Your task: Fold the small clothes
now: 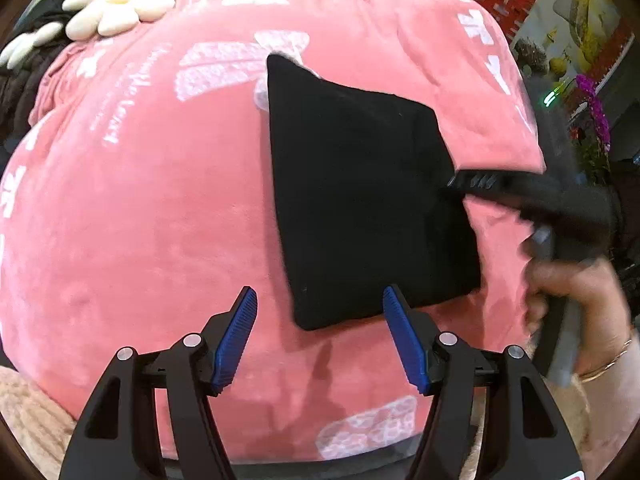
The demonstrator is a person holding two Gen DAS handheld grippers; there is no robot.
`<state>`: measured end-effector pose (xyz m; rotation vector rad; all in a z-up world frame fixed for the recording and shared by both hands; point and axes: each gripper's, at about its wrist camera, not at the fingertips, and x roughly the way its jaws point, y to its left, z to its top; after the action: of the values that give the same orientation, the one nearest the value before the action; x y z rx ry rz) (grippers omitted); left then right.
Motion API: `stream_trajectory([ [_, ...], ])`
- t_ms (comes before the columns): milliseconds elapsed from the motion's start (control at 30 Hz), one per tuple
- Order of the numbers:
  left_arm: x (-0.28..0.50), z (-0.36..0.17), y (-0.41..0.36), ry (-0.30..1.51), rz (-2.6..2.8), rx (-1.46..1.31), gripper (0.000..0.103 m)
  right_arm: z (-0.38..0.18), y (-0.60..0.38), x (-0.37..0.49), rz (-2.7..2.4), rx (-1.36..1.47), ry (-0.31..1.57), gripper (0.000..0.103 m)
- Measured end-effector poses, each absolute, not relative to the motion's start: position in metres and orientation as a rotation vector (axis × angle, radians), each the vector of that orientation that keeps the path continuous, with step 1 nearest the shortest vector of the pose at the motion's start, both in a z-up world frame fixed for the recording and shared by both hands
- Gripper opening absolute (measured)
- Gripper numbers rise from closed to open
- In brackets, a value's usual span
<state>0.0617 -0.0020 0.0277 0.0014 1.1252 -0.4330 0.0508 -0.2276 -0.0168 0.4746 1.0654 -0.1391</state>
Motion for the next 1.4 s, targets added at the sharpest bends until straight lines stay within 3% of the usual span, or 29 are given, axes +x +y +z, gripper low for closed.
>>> stream_trajectory([
  [33,0.061,0.027,-0.005,1.129,-0.436,0.005,0.063,-0.012,-0.23,0.045,-0.13,0.512,1.036,0.016],
  [133,0.059,0.028,-0.01,1.126,-0.437,0.027,0.063,0.007,-0.233,0.019,-0.107,0.588,0.963,0.042],
  [167,0.06,0.028,-0.01,1.126,-0.438,0.027,0.064,0.01,-0.231,0.007,-0.103,0.595,0.952,0.044],
  [333,0.061,0.022,-0.015,1.15,-0.428,0.015,0.064,-0.012,-0.218,-0.006,-0.095,0.579,1.052,0.043],
  [367,0.061,0.02,-0.016,1.16,-0.42,0.018,0.064,-0.02,-0.211,-0.003,-0.099,0.557,1.079,0.038],
  [400,0.061,0.02,-0.017,1.165,-0.416,0.02,0.064,-0.027,-0.207,-0.002,-0.103,0.539,1.101,0.013],
  [433,0.06,0.021,-0.018,1.166,-0.415,0.021,0.064,-0.024,-0.206,-0.002,-0.105,0.532,1.096,0.005],
  [600,0.055,0.026,-0.021,1.144,-0.411,0.067,0.065,0.008,-0.21,-0.013,-0.18,0.48,0.986,0.004],
  [733,0.055,0.021,-0.022,1.157,-0.398,0.078,0.065,-0.027,-0.202,-0.005,-0.204,0.427,1.143,0.005],
  [867,0.056,0.02,-0.023,1.152,-0.387,0.097,0.069,0.009,-0.202,-0.01,-0.206,0.413,1.007,0.012],
  [1100,0.061,0.014,-0.022,1.156,-0.377,0.11,0.069,0.035,-0.215,0.027,-0.175,0.412,0.966,0.013],
  [1167,0.061,0.013,-0.022,1.159,-0.374,0.116,0.069,0.033,-0.216,0.051,-0.167,0.397,0.975,0.026],
  [1200,0.062,0.011,-0.022,1.161,-0.373,0.119,0.069,0.032,-0.218,0.057,-0.169,0.392,0.98,0.039],
  [1233,0.062,0.011,-0.023,1.163,-0.372,0.12,0.069,0.028,-0.221,0.07,-0.181,0.377,0.986,0.045],
  [1400,0.065,0.01,-0.02,1.165,-0.382,0.115,0.07,0.0,-0.236,0.112,-0.199,0.375,1.038,0.044],
])
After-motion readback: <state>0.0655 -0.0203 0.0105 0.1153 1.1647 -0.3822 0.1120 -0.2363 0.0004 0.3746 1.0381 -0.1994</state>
